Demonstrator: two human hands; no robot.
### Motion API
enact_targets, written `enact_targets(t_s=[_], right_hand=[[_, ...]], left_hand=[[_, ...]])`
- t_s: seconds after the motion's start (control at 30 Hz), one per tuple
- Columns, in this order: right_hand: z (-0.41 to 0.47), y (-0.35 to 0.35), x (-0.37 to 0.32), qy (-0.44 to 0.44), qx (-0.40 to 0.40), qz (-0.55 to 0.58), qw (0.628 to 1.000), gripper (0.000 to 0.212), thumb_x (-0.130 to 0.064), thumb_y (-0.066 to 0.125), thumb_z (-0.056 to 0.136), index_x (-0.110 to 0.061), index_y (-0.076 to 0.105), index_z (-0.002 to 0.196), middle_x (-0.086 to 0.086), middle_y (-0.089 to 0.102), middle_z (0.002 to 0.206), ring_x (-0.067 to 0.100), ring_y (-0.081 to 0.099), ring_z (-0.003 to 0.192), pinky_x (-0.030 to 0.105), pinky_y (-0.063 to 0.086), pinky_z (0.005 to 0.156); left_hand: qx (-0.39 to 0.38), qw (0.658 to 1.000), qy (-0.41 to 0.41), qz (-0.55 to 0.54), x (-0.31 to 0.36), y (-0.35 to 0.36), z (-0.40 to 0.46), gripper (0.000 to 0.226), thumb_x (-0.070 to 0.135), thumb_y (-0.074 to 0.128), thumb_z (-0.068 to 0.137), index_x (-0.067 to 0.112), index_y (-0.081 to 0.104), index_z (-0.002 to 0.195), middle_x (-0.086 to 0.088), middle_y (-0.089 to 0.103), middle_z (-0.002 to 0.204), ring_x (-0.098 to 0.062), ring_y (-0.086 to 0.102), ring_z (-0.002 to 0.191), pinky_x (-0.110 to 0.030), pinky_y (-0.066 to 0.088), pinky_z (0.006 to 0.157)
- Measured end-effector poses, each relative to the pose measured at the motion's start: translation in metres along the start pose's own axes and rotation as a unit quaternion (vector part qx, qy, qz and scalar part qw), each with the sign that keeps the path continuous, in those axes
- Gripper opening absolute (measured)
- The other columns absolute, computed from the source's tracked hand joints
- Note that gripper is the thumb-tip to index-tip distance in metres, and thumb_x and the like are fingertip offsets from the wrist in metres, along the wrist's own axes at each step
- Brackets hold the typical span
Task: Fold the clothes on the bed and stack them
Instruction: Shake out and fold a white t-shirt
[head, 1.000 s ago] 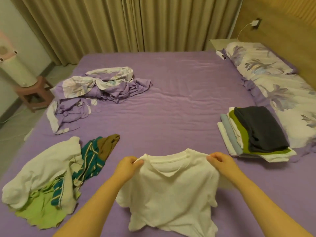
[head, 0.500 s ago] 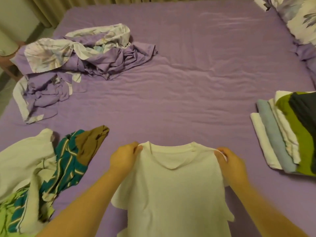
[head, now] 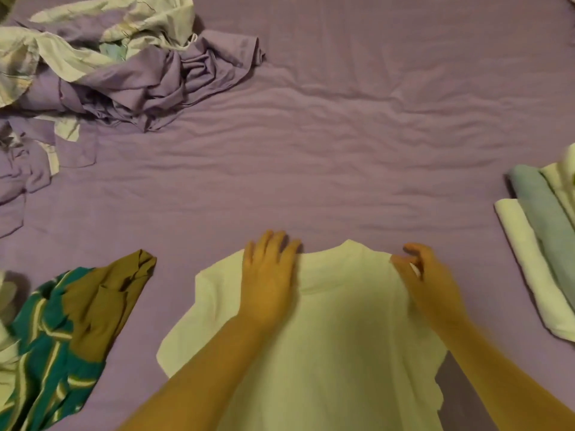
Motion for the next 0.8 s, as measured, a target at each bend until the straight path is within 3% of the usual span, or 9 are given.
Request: enact_targets(t_s=[0.1, 0.2, 0.27, 0.33, 0.4, 0.5, 0.57, 0.67, 0.8], right_hand=[[-0.007, -0.006, 0.012, -0.006, -0.014, 0.007, 1.0, 0.033, -0.033, 0.058, 0.091, -0.02, 0.053, 0.121, 0.001, 0.055, 0.071, 0.016, 0.054, 0.068, 0.024, 0.041, 0.063], [-0.017, -0.007, 0.024, -0.018, -0.07, -0.011, 0.997, 0.042, -0.033, 0.067, 0.084, -0.029, 0.05, 0.121, -0.008, 0.061, 0.082, 0.004, 0.057, 0.074, 0.019, 0.042, 0.065], [-0.022, -0.008, 0.033, -0.017, -0.106, 0.002, 0.994, 0.052, -0.03, 0.072, 0.081, -0.039, 0.042, 0.123, -0.019, 0.058, 0.095, -0.002, 0.056, 0.083, 0.014, 0.041, 0.067], [-0.024, -0.014, 0.038, -0.017, -0.124, 0.007, 0.992, 0.052, -0.024, 0.072, 0.082, -0.042, 0.043, 0.121, -0.021, 0.056, 0.097, -0.001, 0.055, 0.085, 0.012, 0.041, 0.065], [-0.026, -0.026, 0.039, -0.005, -0.122, 0.018, 0.992, 0.049, -0.02, 0.07, 0.084, -0.038, 0.047, 0.123, -0.019, 0.055, 0.092, 0.003, 0.054, 0.084, 0.013, 0.041, 0.064], [-0.031, -0.038, 0.045, 0.015, -0.164, -0.021, 0.986, 0.05, -0.023, 0.065, 0.087, -0.038, 0.041, 0.129, -0.016, 0.052, 0.107, 0.009, 0.05, 0.096, 0.021, 0.04, 0.077], [-0.035, -0.04, 0.052, 0.028, -0.202, -0.076, 0.976, 0.029, -0.028, 0.066, 0.086, -0.031, 0.051, 0.111, -0.015, 0.054, 0.099, 0.01, 0.051, 0.088, 0.023, 0.039, 0.072], [-0.031, -0.056, 0.068, 0.053, -0.136, -0.065, 0.987, 0.021, -0.027, 0.065, 0.087, -0.009, 0.053, 0.082, -0.001, 0.051, 0.071, 0.016, 0.043, 0.064, 0.028, 0.03, 0.054], [-0.027, -0.082, 0.078, 0.035, 0.045, -0.046, 0.997, 0.01, -0.02, 0.054, 0.094, -0.013, 0.057, 0.101, 0.002, 0.059, 0.084, 0.01, 0.049, 0.067, 0.022, 0.035, 0.052]], left_hand=[[-0.072, 0.988, 0.137, -0.017, 0.073, 0.037, -0.01, 0.051, 0.008, 0.06, 0.076, 0.02, 0.06, 0.125, -0.008, 0.054, 0.136, -0.032, 0.045, 0.13, -0.057, 0.036, 0.105], [-0.139, 0.969, 0.201, 0.019, 0.116, 0.072, -0.013, 0.054, 0.022, 0.068, 0.081, 0.02, 0.055, 0.133, -0.005, 0.05, 0.142, -0.028, 0.042, 0.134, -0.051, 0.031, 0.11], [-0.173, 0.966, 0.191, 0.037, 0.123, 0.088, -0.011, 0.046, 0.041, 0.037, 0.098, 0.019, 0.051, 0.136, -0.004, 0.047, 0.144, -0.027, 0.04, 0.136, -0.05, 0.03, 0.111], [-0.225, 0.962, 0.149, 0.038, 0.121, 0.1, -0.011, 0.066, 0.05, 0.005, 0.1, 0.016, 0.043, 0.142, -0.005, 0.041, 0.149, -0.027, 0.035, 0.139, -0.052, 0.028, 0.112], [-0.22, 0.964, 0.141, 0.042, 0.123, 0.1, -0.011, 0.074, 0.058, -0.001, 0.096, 0.015, 0.029, 0.148, -0.005, 0.028, 0.155, -0.027, 0.021, 0.145, -0.052, 0.017, 0.116], [-0.218, 0.964, 0.144, 0.044, 0.126, 0.101, -0.01, 0.08, 0.068, -0.008, 0.087, 0.018, -0.006, 0.149, -0.003, -0.005, 0.16, -0.024, -0.013, 0.146, -0.048, -0.011, 0.118], [-0.212, 0.967, 0.136, 0.045, 0.126, 0.099, -0.008, 0.08, 0.07, -0.008, 0.085, 0.019, -0.013, 0.147, -0.001, -0.014, 0.158, -0.023, -0.021, 0.144, -0.047, -0.016, 0.116], [-0.226, 0.964, 0.126, 0.063, 0.128, 0.101, -0.011, 0.081, 0.07, -0.01, 0.084, 0.019, -0.017, 0.146, 0.0, -0.023, 0.154, -0.023, -0.026, 0.142, -0.048, -0.017, 0.115], [-0.172, 0.977, 0.107, 0.065, 0.141, 0.09, -0.013, 0.075, 0.061, 0.007, 0.094, 0.013, 0.017, 0.15, -0.011, 0.012, 0.158, -0.031, 0.003, 0.146, -0.055, 0.003, 0.114]])
Point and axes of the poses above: each hand's wrist, its own z-axis towards the middle knuckle, its own y-axis out of the palm, x = y × z, the point moved 7 cm from there along z, towards the middle knuckle
